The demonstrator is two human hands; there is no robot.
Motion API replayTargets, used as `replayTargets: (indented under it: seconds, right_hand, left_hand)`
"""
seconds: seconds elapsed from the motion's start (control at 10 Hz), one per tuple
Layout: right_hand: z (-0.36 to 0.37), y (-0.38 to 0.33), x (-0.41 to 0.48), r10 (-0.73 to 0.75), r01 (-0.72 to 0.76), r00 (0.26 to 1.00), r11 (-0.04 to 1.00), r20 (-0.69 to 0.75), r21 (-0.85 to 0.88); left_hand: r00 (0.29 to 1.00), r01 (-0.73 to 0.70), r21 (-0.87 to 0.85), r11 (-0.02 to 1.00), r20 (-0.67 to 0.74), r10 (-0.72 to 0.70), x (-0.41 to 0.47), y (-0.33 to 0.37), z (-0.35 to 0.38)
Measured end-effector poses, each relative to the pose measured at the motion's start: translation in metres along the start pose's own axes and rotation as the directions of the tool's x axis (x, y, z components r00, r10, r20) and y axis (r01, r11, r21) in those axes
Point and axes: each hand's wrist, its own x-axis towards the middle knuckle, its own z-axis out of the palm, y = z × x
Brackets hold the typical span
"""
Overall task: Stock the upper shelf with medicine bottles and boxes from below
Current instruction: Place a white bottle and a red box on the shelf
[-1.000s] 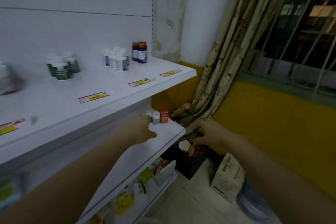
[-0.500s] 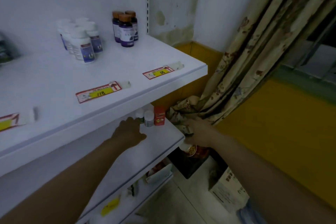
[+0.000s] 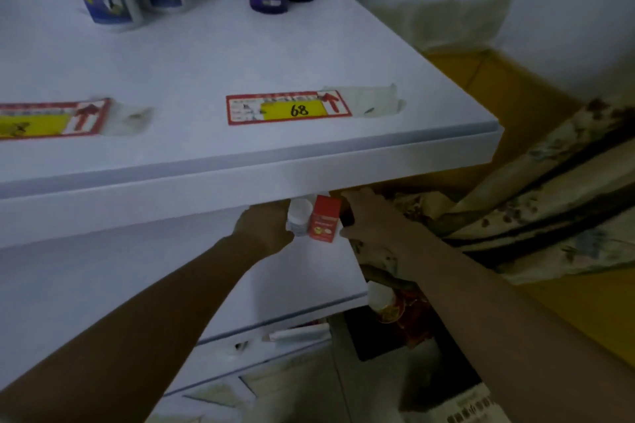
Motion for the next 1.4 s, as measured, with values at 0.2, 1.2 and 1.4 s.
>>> replayTargets:
  seconds: [0.2, 1.2, 1.4]
  right_hand:
    - [0.033, 0.013, 0.064, -0.077, 0.077, 0.996, 0.997, -0.036, -0.006]
    - [-0.023, -0.012, -0.134, 0.009, 0.003, 1.000, 0.916, -0.028, 0.400]
    - [-0.038, -0.049, -0.216, 0.019, 0.120, 0.984, 0.659, -0.176, 0.742]
  left_hand:
    - [0.999, -0.038, 0.133, 0.990, -0.025, 0.042, 0.086, -0.011, 0.049]
    - [0.997, 0.067, -0.777, 0.626, 0.076, -0.012, -0.081, 0.022, 0.003]
    - [0.999, 0.043, -0.989, 0.143, 0.042, -0.007, -0.187, 0.030, -0.016]
